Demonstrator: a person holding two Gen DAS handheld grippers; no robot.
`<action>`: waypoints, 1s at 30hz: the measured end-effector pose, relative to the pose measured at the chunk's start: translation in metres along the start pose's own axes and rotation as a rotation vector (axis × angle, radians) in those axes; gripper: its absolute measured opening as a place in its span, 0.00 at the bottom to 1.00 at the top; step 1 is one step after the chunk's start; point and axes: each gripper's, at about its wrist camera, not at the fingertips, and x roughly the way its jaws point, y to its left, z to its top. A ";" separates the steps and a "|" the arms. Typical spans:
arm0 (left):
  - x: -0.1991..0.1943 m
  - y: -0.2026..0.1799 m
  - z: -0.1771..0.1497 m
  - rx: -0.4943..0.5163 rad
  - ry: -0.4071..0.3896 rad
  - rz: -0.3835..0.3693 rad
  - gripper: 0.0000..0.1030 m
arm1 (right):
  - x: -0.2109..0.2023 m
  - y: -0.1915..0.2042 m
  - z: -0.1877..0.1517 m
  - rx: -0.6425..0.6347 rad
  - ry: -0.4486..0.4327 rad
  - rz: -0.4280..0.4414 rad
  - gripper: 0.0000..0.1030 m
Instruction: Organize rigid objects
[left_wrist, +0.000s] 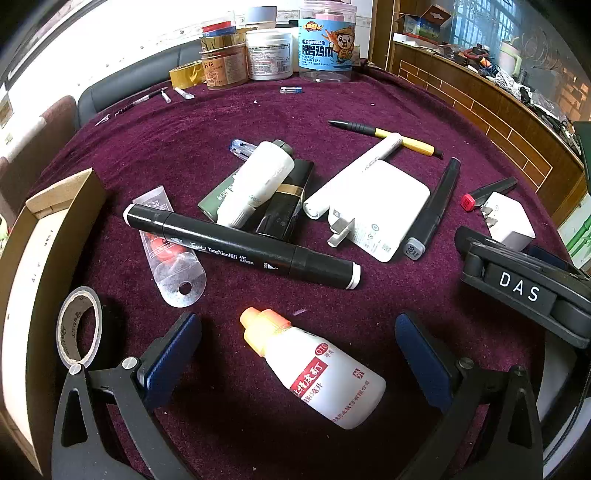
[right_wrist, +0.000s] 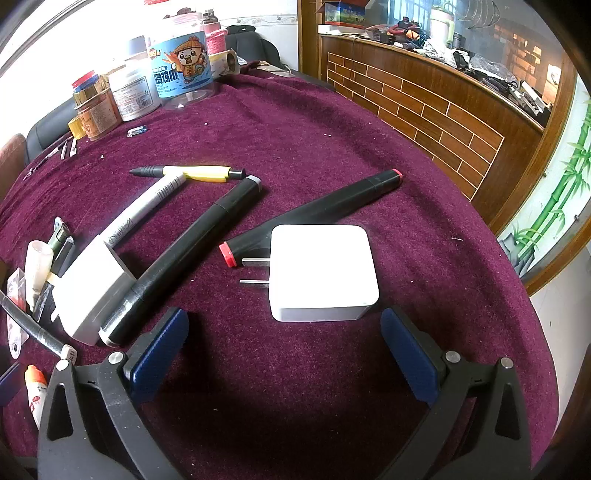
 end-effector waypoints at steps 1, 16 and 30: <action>0.000 0.000 0.000 0.000 0.000 0.000 0.99 | 0.000 0.000 0.000 0.000 0.000 0.000 1.00; 0.000 0.000 0.000 0.000 0.000 0.000 0.99 | 0.000 0.000 0.000 0.000 0.000 0.000 1.00; -0.006 0.007 -0.008 0.014 0.055 -0.007 0.99 | 0.002 -0.009 0.007 -0.081 0.031 0.090 1.00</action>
